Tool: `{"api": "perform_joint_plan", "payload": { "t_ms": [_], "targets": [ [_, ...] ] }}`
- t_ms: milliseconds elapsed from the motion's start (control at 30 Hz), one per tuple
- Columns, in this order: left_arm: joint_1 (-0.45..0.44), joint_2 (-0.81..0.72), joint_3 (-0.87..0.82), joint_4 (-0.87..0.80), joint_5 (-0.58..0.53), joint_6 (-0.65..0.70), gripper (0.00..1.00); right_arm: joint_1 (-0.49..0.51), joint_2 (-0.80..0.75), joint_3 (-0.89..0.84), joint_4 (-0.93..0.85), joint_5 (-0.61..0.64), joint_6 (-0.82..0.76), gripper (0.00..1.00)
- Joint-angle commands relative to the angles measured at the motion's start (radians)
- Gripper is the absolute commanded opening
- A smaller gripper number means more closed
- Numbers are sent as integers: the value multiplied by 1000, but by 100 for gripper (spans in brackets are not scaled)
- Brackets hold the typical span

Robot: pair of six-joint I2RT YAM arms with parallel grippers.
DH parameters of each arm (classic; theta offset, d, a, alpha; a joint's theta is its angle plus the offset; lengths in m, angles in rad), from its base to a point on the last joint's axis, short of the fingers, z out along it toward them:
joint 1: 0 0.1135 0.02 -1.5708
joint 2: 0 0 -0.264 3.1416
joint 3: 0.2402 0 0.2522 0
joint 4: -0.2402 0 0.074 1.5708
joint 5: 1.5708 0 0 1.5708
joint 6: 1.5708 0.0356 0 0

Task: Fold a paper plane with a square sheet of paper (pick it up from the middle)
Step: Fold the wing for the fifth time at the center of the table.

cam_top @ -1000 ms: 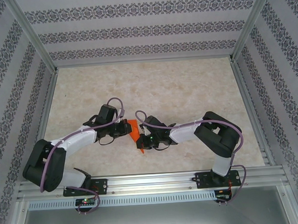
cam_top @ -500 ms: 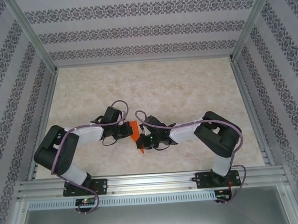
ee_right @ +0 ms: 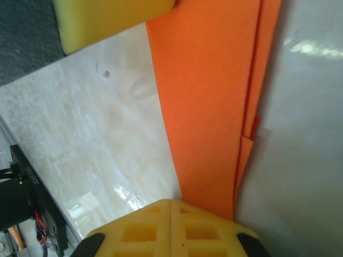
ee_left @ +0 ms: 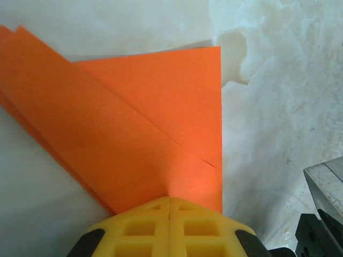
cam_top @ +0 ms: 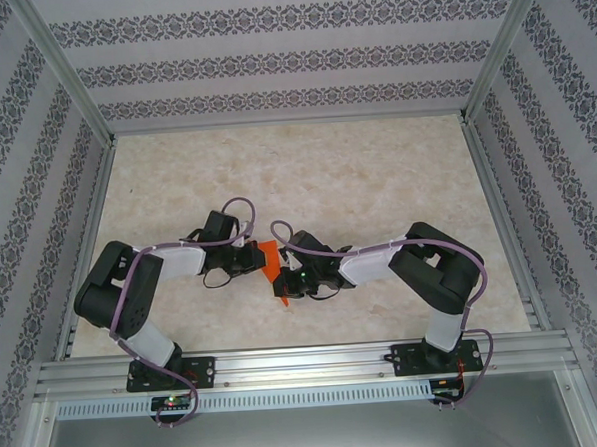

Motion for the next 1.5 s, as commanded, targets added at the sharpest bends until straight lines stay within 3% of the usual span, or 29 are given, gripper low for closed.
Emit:
{"api": "perform_joint_plan", "payload": {
  "t_ms": [0, 1467],
  "targets": [
    [53, 43, 15, 19, -127, 38, 0, 19, 89, -76, -324, 90, -38, 0],
    [234, 126, 278, -178, -154, 183, 0, 12, 84, -97, -266, 81, -11, 0]
  ]
}}
